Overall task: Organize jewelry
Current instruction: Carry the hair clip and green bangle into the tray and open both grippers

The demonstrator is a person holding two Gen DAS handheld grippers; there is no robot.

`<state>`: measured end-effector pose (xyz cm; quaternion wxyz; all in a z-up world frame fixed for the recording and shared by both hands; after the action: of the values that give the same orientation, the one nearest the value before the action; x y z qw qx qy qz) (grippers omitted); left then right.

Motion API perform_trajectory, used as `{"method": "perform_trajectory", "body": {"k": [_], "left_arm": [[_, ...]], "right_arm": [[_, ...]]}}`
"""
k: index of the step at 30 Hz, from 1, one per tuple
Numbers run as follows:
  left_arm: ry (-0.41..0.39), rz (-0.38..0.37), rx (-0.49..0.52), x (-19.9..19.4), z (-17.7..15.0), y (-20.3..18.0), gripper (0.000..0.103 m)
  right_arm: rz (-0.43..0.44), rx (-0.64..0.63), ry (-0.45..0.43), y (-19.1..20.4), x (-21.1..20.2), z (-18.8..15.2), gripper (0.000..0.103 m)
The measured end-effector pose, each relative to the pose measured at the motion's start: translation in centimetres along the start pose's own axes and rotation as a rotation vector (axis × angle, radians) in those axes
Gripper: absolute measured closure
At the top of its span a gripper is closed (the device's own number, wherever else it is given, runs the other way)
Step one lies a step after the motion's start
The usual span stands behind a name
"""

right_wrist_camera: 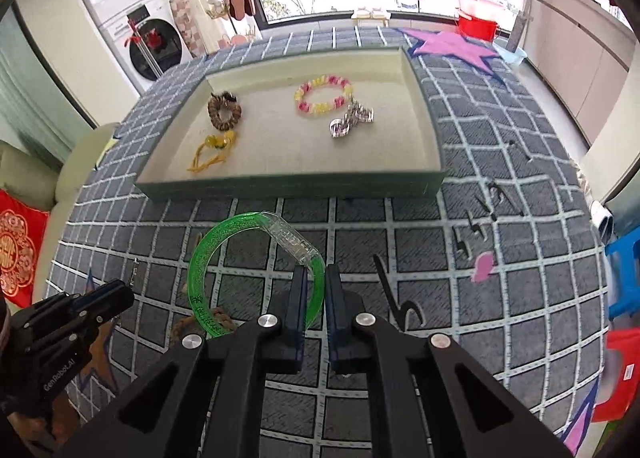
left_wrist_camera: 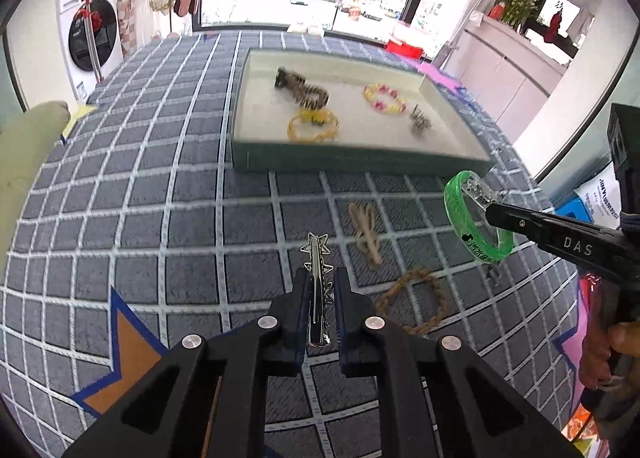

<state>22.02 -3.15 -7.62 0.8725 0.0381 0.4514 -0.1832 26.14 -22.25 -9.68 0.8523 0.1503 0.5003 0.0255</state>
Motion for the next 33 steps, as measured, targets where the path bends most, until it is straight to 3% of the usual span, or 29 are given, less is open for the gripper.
{"method": "perform_trajectory", "body": {"k": [7,12,21,33], "left_arm": [[-0.085,-0.004,0.029,-2.2,4.3,0.0,0.078],[-0.112,0.005,0.036,-1.4,8.0,0.7,0.078],[-0.052,0.067,0.048,4.8,12.4,2.1,0.078],[0.018,0.131,0.066,10.7,14.0,3.1,0.078]], "right_arm": [[0.013,0.006,-0.055,0.3,-1.7,2.9,0.094],[0.020,0.024,-0.076,0.6,-1.2,6.0,0.094],[-0.036,0.051,-0.067,0.0,3.2,10.3,0.094],[-0.118,0.060,-0.047,-1.4,8.4,12.4,0.094]]}}
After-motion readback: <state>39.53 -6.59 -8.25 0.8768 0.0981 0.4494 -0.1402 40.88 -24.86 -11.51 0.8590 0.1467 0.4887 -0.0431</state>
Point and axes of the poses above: each gripper's, at about its wrist camera, not at the fingertips, and x roughly the way its jaws point, y to its left, z to its top, the point moved 3 cm from there along x, roughly the way its jaws point, and after that the axes turned 12 degrees about x, right-handed, at the moved point
